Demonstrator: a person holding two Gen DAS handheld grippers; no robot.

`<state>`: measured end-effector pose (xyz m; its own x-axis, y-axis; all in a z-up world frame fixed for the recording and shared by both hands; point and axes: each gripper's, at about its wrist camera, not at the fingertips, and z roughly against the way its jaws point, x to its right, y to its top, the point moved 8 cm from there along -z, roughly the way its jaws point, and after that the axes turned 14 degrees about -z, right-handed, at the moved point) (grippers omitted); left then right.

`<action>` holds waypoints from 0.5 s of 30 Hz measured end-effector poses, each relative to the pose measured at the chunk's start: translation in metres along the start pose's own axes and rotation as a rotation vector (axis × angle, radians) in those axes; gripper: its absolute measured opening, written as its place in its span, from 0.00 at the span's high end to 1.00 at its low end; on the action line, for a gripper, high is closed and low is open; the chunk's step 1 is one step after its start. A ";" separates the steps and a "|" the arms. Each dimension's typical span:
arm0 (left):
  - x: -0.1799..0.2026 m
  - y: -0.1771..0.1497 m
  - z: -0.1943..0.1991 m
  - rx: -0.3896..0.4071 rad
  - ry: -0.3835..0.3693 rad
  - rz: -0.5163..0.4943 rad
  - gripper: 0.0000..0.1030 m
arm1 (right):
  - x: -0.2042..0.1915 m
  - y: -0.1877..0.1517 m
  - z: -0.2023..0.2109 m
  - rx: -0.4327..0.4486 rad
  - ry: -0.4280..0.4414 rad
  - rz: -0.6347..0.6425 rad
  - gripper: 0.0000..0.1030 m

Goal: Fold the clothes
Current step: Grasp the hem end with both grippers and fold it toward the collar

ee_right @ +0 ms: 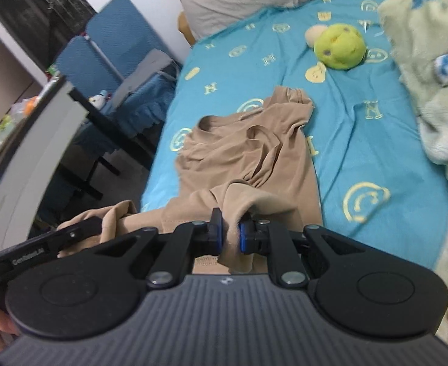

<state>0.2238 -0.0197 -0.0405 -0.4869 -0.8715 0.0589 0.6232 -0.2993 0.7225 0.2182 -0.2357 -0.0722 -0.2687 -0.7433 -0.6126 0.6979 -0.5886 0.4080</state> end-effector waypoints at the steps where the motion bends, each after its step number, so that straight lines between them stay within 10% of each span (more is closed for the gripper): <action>1: -0.008 0.000 -0.020 -0.013 0.010 0.001 0.96 | 0.004 0.005 -0.017 -0.009 -0.009 -0.001 0.86; 8: -0.047 -0.024 -0.138 -0.115 0.046 0.008 0.96 | 0.033 0.017 -0.126 -0.094 -0.130 0.063 0.86; 15: -0.052 -0.048 -0.173 -0.133 0.070 -0.045 0.93 | 0.047 0.009 -0.156 -0.111 -0.166 0.108 0.84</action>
<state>0.3252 -0.0271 -0.1969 -0.4751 -0.8796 -0.0232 0.6797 -0.3836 0.6252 0.3153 -0.2265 -0.2025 -0.2879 -0.8475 -0.4460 0.7946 -0.4713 0.3826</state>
